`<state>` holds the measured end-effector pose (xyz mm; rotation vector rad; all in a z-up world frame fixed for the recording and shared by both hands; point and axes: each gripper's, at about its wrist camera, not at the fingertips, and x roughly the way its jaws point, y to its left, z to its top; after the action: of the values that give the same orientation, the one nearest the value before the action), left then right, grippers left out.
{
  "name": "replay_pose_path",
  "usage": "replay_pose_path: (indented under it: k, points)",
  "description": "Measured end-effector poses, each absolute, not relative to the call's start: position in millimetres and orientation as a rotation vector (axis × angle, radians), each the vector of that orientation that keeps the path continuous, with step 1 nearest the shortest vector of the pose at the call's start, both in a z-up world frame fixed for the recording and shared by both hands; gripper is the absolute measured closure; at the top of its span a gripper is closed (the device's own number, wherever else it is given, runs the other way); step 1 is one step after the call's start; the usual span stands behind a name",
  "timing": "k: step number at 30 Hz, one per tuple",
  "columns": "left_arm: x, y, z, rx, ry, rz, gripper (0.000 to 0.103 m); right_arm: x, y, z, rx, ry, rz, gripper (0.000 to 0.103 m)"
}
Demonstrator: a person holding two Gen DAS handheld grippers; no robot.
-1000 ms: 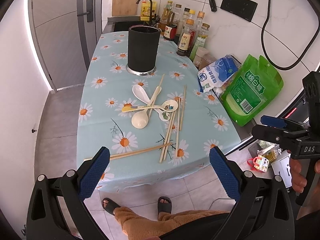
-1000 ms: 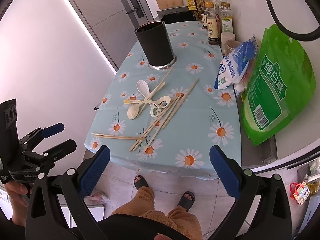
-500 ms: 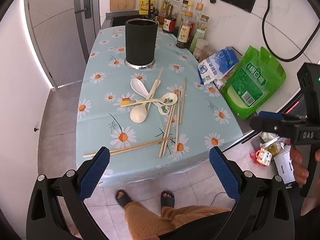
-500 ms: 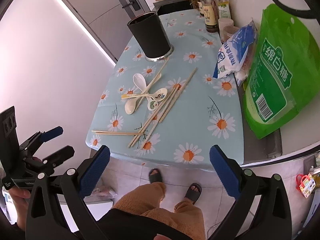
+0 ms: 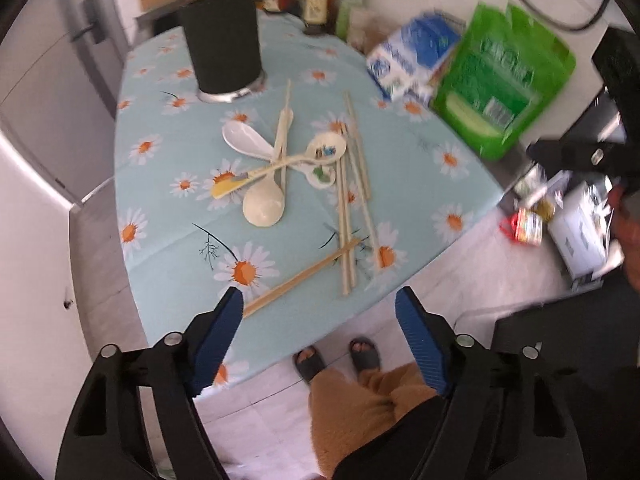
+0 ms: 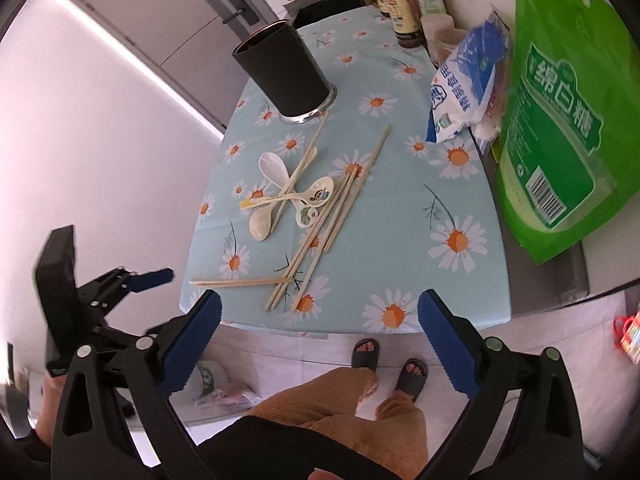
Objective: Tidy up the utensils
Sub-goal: 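Lower the left tool to a single chopstick and close on it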
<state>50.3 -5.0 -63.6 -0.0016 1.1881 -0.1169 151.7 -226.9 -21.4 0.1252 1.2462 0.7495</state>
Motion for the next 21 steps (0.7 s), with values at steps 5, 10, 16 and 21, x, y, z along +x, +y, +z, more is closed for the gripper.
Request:
replay_pose_path:
  k: [5, 10, 16, 21]
  points:
    - [69, 0, -91, 0.097, 1.275, -0.256, 0.057, 155, -223, -30, 0.227, 1.283, 0.713, 0.011]
    - [82, 5, -123, 0.215, 1.363, -0.354, 0.071, 154, -222, -40, 0.318, 1.313, 0.656, 0.012]
    - [91, 7, -141, 0.306, 1.393, -0.44, 0.076, 149, -220, -46, 0.355, 1.32, 0.589, 0.012]
    - [99, 8, -150, 0.326, 1.393, -0.486, 0.085, 148, -220, -50, 0.385, 1.324, 0.54, 0.012]
